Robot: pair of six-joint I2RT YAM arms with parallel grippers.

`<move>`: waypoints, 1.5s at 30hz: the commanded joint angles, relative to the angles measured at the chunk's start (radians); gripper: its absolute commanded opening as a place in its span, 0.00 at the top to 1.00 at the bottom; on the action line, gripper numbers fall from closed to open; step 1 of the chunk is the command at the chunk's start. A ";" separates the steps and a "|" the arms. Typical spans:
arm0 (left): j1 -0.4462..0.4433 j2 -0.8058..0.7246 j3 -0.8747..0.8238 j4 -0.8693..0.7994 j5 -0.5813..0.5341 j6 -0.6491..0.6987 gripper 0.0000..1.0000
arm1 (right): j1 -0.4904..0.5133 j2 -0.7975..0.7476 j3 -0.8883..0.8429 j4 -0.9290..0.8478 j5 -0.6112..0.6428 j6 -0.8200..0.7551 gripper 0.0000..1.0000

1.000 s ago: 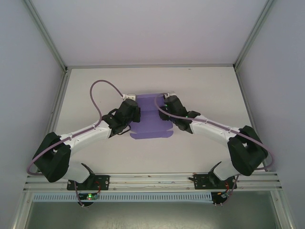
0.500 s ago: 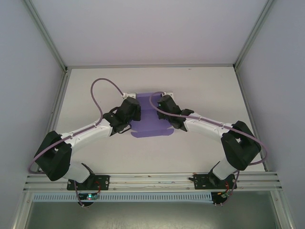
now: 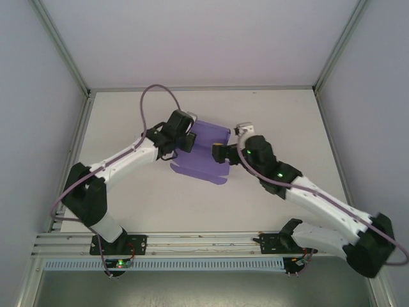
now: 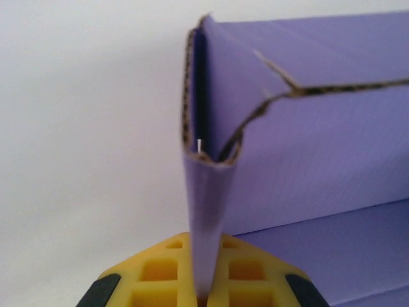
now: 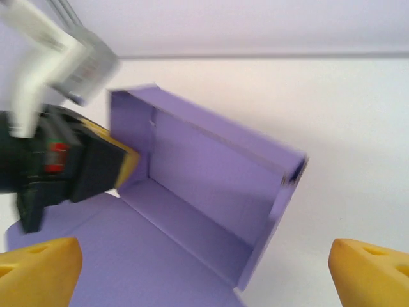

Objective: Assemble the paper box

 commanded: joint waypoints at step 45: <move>-0.183 0.556 0.664 -0.739 -0.146 0.721 0.34 | -0.433 -0.224 -0.218 -0.300 -0.132 0.010 0.01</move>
